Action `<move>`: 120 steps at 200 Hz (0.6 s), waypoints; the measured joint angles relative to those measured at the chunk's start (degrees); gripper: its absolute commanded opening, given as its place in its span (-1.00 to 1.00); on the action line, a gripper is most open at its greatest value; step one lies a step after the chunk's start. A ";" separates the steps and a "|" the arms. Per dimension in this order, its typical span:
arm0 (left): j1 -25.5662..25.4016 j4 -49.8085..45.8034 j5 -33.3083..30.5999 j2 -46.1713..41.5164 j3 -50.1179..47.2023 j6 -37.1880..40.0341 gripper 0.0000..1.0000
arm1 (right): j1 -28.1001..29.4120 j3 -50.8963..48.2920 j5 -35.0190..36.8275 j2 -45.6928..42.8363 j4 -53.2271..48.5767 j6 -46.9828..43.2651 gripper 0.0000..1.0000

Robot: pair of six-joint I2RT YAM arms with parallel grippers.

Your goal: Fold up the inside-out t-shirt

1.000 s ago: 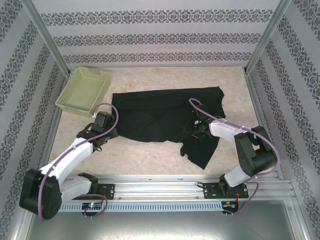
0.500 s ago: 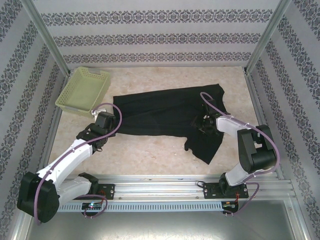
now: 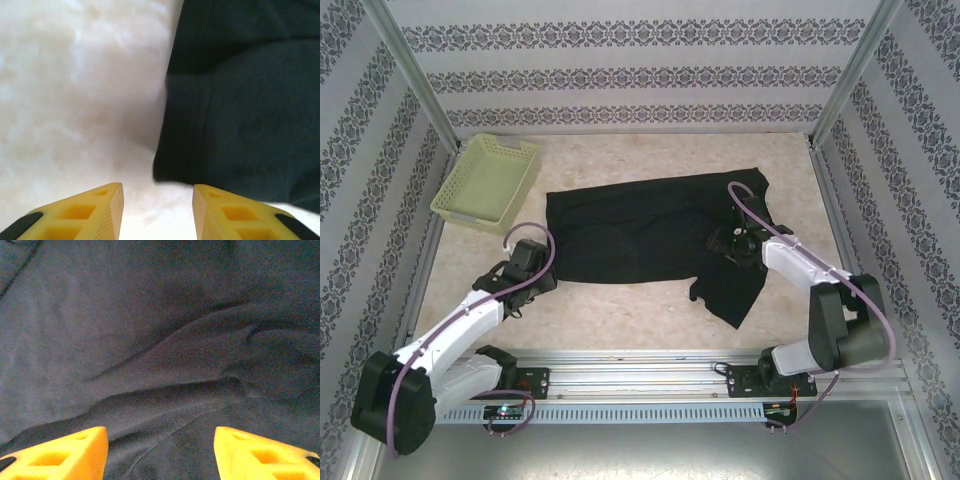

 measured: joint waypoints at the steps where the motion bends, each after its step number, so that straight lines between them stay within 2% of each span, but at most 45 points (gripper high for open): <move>1: 0.00 -0.02 0.09 -0.09 -0.13 -0.09 -0.17 | 0.00 -0.02 0.11 -0.22 -0.07 -0.02 0.17; 19: -0.76 0.59 1.84 -2.05 -3.13 -1.81 -0.06 | 0.00 -0.46 0.68 -3.23 -1.38 -0.46 0.18; 50: -1.42 3.85 4.13 -1.11 -5.07 -2.67 -0.11 | 0.00 -1.84 1.88 -7.04 -3.89 -1.11 0.18; 84: -1.36 9.88 4.57 5.29 -5.07 -2.43 -0.26 | 0.00 -3.06 2.99 -10.12 -5.92 -1.31 0.18; 120: -0.31 15.23 4.68 12.13 -4.59 -0.92 -0.50 | 0.39 -4.37 3.76 -12.96 -7.54 -1.05 0.18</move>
